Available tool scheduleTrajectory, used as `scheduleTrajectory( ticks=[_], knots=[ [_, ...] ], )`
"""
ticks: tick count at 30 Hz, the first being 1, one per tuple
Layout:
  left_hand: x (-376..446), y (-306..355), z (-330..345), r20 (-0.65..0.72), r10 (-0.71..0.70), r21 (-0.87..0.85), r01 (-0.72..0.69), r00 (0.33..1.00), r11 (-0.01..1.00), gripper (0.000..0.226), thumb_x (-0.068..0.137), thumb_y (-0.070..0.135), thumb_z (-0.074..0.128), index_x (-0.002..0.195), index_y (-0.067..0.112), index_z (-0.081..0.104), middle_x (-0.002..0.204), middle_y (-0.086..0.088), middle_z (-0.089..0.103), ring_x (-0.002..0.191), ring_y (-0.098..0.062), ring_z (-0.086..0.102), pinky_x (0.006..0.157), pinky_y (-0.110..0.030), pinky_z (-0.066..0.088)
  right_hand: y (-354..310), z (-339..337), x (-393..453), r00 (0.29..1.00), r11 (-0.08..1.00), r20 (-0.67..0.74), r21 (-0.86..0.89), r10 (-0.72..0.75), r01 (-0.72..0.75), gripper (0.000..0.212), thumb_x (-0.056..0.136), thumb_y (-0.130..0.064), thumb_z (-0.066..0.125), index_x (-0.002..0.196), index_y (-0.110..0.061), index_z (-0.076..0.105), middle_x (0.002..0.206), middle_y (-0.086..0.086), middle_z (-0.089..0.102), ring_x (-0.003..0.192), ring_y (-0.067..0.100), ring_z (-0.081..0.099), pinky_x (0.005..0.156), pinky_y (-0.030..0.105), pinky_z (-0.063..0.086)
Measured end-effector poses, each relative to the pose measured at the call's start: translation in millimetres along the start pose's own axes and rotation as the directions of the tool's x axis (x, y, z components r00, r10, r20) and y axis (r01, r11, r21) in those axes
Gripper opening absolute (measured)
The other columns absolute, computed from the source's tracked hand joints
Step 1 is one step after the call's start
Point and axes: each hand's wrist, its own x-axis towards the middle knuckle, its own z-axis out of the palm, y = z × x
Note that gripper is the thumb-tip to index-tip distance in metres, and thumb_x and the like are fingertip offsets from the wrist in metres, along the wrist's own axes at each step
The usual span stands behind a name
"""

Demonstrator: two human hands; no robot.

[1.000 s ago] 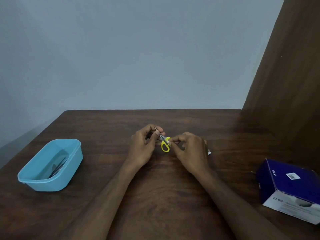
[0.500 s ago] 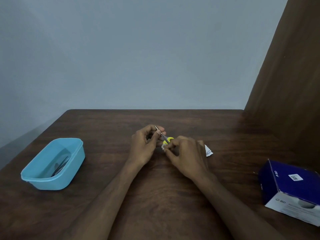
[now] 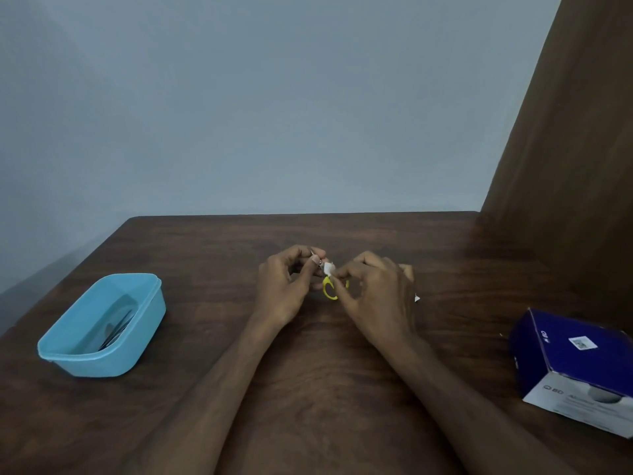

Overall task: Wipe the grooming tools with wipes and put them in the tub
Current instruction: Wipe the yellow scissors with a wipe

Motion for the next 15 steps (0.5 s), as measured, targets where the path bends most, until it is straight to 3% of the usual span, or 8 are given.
scheduleTrajectory(
  ticks=[4, 9, 13, 15],
  knots=[
    [3, -4, -3, -0.031, 0.014, 0.075, -0.011, 0.999, 0.997, 0.012, 0.102, 0.008, 0.07, 0.1, 0.012, 0.081, 0.094, 0.002, 0.083, 0.084, -0.015, 0.081, 0.067, -0.034, 0.067, -2, 3, -2, 0.986, 0.994, 0.158, 0.104, -0.048, 0.032, 0.008, 0.083, -0.046, 0.073, 0.084, -0.038, 0.075, 0.084, -0.014, 0.064, 0.079, 0.006, 0.064, 0.08, 0.039, 0.039],
    [6, -5, -1, -0.074, -0.069, -0.026, 0.067, 0.995, 0.997, 0.013, 0.104, 0.004, 0.065, 0.104, 0.006, 0.079, 0.091, -0.002, 0.083, 0.079, -0.018, 0.082, 0.07, -0.036, 0.068, 0, -3, 0, 0.966, 0.999, 0.259, -0.047, 0.02, -0.008, 0.011, 0.079, -0.045, 0.071, 0.081, -0.034, 0.074, 0.087, -0.011, 0.069, 0.089, 0.013, 0.069, 0.082, 0.038, 0.036],
    [6, -5, -1, -0.061, -0.065, -0.054, 0.061, 0.996, 0.997, 0.016, 0.104, 0.006, 0.066, 0.102, 0.014, 0.079, 0.091, -0.003, 0.083, 0.082, -0.022, 0.081, 0.068, -0.033, 0.067, 7, -6, 3, 0.998, 0.997, 0.01, -0.032, 0.069, -0.069, 0.013, 0.082, -0.046, 0.075, 0.08, -0.033, 0.072, 0.083, -0.011, 0.064, 0.074, 0.012, 0.065, 0.075, 0.036, 0.04],
    [5, -5, -1, -0.027, -0.049, -0.057, 0.048, 0.998, 0.997, 0.013, 0.103, 0.008, 0.068, 0.102, 0.014, 0.08, 0.091, -0.003, 0.083, 0.082, -0.021, 0.081, 0.066, -0.031, 0.066, 6, -6, 3, 0.998, 1.0, -0.068, 0.02, -0.001, 0.002, 0.012, 0.085, -0.043, 0.076, 0.08, -0.033, 0.072, 0.083, -0.013, 0.063, 0.07, 0.008, 0.061, 0.076, 0.037, 0.04]
  ],
)
